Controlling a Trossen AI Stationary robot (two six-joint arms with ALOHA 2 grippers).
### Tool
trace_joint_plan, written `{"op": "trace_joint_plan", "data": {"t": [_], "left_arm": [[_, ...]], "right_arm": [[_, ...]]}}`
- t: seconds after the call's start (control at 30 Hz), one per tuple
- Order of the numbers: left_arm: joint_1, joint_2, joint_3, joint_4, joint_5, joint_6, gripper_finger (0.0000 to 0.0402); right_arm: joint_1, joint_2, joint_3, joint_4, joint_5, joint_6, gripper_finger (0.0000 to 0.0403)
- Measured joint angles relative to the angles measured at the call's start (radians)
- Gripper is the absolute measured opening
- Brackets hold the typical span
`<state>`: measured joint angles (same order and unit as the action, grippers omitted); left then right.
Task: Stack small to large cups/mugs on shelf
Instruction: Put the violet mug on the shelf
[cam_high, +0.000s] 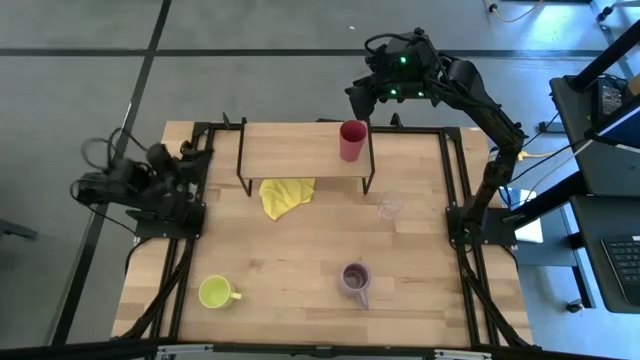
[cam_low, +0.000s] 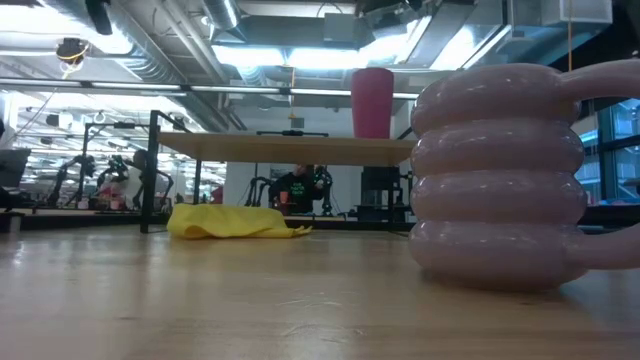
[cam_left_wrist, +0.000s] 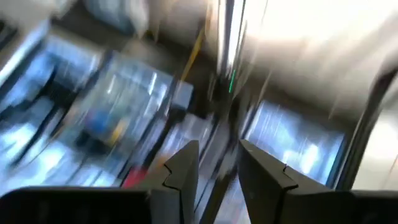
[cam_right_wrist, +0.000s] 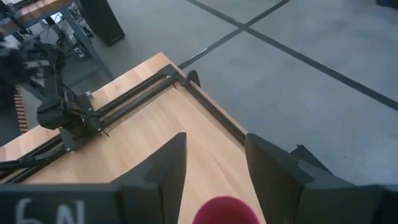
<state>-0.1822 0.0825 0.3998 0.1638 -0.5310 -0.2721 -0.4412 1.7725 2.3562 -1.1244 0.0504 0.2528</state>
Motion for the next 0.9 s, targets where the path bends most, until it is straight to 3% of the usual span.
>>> {"op": "trace_joint_plan", "data": {"t": [0.1, 0.2, 0.37, 0.5, 0.67, 0.73, 0.9], "left_arm": [[0.000, 0.114, 0.228, -0.499, -0.024, -0.112, 0.0101], [0.001, 0.234, 0.355, -0.696, -0.003, -0.163, 0.0101], [0.001, 0.334, 0.454, -0.685, 0.018, -0.031, 0.0101], [0.001, 0.373, 0.464, -0.687, 0.066, -0.026, 0.0101], [0.047, 0.510, 0.443, -0.701, 0.186, -0.018, 0.0101], [0.099, 0.571, 0.443, -0.697, 0.270, 0.018, 0.0101], [0.192, 0.731, 0.443, -0.580, 0.621, 0.037, 0.0101]], "right_arm": [[0.000, 0.000, 0.000, -0.033, -0.007, 0.000, 0.0165], [0.000, 0.000, 0.000, -0.168, -0.056, 0.005, 0.0165], [0.079, -0.008, -0.005, -0.465, -0.168, -0.006, 0.0165], [0.196, -0.036, -0.049, -0.403, -0.226, 0.065, 0.0165], [0.296, -0.051, -0.047, -0.435, -0.024, 0.174, 0.0165], [0.321, -0.062, -0.050, -0.396, 0.022, 0.204, 0.0165], [0.405, -0.106, -0.046, -0.251, 0.063, 0.283, 0.0165]]}}
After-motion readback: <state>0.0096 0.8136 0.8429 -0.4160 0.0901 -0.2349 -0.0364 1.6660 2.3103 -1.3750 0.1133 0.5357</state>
